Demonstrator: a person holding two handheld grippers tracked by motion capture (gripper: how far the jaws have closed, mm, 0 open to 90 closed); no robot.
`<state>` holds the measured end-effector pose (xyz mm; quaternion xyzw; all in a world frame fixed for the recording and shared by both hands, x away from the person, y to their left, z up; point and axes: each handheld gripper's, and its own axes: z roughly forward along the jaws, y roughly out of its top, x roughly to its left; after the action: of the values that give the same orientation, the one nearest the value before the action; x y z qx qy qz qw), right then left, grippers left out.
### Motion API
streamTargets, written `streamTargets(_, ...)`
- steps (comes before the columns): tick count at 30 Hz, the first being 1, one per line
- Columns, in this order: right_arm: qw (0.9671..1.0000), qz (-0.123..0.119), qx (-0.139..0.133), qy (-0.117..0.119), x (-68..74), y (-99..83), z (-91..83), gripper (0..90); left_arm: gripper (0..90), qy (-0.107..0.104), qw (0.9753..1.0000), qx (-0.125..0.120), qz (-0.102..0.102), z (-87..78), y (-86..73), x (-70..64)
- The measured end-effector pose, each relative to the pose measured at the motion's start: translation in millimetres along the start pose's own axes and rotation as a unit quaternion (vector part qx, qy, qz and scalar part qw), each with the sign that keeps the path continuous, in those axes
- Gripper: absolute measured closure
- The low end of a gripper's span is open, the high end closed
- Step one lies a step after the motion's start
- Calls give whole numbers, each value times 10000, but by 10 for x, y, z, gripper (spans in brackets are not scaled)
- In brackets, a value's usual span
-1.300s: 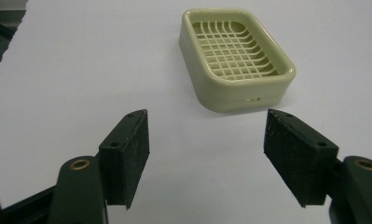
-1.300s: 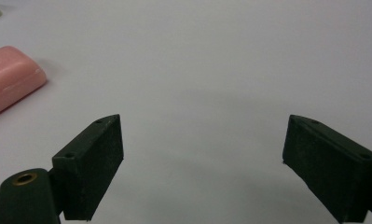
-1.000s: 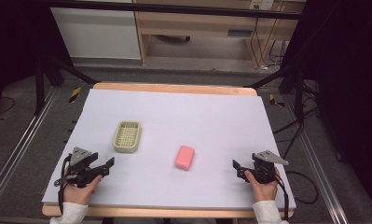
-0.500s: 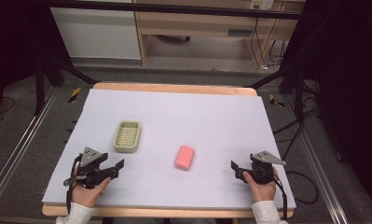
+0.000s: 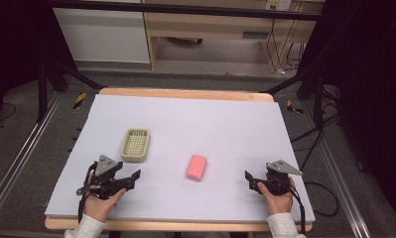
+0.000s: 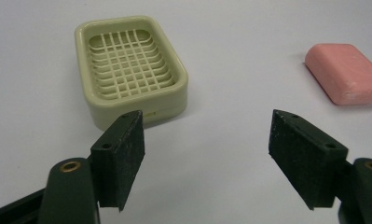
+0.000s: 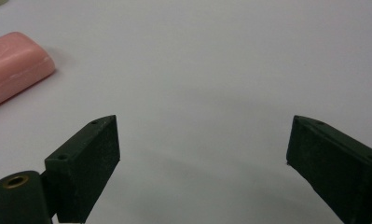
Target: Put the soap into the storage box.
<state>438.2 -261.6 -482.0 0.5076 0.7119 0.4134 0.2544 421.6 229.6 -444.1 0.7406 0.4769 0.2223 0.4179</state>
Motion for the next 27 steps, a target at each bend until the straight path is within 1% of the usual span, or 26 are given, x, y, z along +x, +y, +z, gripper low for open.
streamTargets(1,10000,-7,-2,-8,2,-1,4,94,263,2,10000,28,62,-1,13,-6)
streamTargets(3,10000,-13,-9,-33,7,-3,11,93,259,2,9999,-3,103,-2,36,-25)
streamTargets(6,10000,6,-19,-30,11,-1,15,92,255,-36,9999,-23,111,-2,74,-50)
streamTargets(9,10000,9,-12,-50,9,0,14,93,251,-66,9999,14,156,2,102,-64)
streamTargets(11,10000,3,-14,-79,6,0,14,91,250,-104,9999,-1,129,13,124,-77)
streamTargets(15,10000,30,-13,-79,4,3,11,90,247,-129,9998,-8,160,26,172,-98)
streamTargets(19,9999,-1,-28,-113,3,1,14,89,244,-174,9997,-16,168,35,243,-122)
streamTargets(21,9999,10,-37,-110,3,3,11,88,244,-201,9997,-51,158,51,271,-145)
streamTargets(24,9999,16,-39,-116,3,3,11,88,244,-212,9996,-24,188,72,295,-165)
streamTargets(25,9999,12,-43,-123,2,3,13,87,244,-238,9995,-32,186,101,317,-196)
streamTargets(27,9999,7,-48,-133,3,3,13,86,243,-243,9995,-32,219,120,336,-215)
